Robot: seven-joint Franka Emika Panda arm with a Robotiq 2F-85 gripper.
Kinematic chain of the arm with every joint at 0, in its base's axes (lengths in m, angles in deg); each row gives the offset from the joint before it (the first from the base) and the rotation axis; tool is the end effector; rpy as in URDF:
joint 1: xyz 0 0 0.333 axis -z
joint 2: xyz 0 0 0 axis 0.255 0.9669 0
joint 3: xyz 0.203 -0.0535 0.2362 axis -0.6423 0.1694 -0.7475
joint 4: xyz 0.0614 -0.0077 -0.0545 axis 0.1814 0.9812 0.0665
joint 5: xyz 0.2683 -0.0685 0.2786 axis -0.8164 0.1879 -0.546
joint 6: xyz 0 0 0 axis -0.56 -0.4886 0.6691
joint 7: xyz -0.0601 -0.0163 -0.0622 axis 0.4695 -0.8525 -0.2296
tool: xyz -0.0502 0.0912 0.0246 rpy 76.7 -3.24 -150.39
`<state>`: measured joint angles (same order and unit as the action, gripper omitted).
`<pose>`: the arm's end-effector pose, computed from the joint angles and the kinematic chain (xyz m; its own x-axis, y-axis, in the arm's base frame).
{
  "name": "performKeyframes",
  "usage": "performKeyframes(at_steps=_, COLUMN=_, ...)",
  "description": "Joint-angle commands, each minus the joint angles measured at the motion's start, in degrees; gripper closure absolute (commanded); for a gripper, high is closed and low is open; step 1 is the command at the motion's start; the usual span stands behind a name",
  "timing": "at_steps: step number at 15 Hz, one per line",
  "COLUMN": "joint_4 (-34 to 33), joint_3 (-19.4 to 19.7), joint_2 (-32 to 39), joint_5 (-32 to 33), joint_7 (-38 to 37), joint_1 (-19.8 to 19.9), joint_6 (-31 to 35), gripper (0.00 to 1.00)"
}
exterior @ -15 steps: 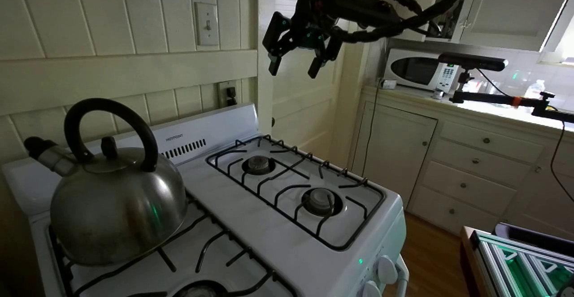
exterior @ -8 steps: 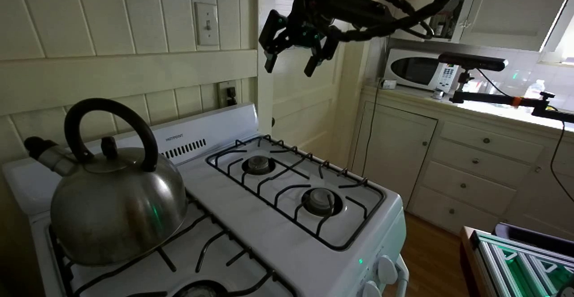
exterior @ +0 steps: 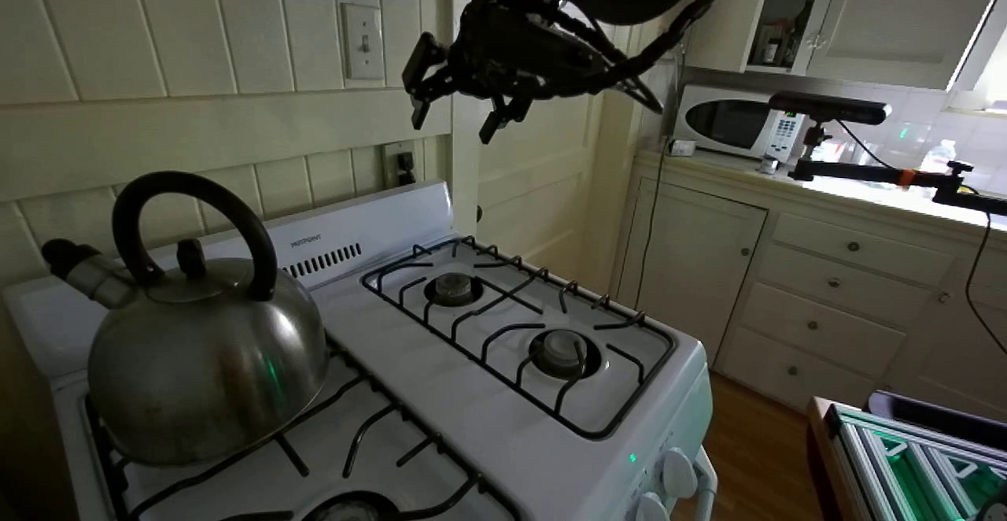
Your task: Push the switch up
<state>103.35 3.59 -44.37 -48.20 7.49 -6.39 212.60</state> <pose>0.5763 -0.0600 0.5130 0.6096 -0.6335 0.4766 -0.6061 -0.7599 -0.2348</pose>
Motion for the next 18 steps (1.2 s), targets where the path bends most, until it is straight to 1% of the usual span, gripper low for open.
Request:
performKeyframes(at_steps=1, joint_4=-6.49, joint_3=2.57, joint_2=7.17, joint_5=0.19, joint_7=-1.39, joint_1=-1.33, joint_6=2.79, gripper=0.00)
performKeyframes(at_steps=9, joint_4=-19.19, joint_3=8.52, joint_2=18.06, joint_5=-1.06, joint_7=-0.60, joint_1=-3.48, joint_6=5.85, gripper=0.00)
performKeyframes(at_steps=14, joint_4=-26.47, joint_3=10.23, joint_2=23.34, joint_5=-4.08, joint_7=0.79, joint_1=-3.85, joint_6=6.74, gripper=0.00)
performKeyframes(at_steps=17, joint_4=-30.80, joint_3=10.51, joint_2=26.39, joint_5=-6.38, joint_7=1.89, joint_1=-3.74, joint_6=5.75, gripper=0.00)
performKeyframes(at_steps=18, joint_4=-26.88, joint_3=11.22, joint_2=23.22, joint_5=-5.60, joint_7=1.81, joint_1=-4.40, joint_6=5.64, gripper=0.00)
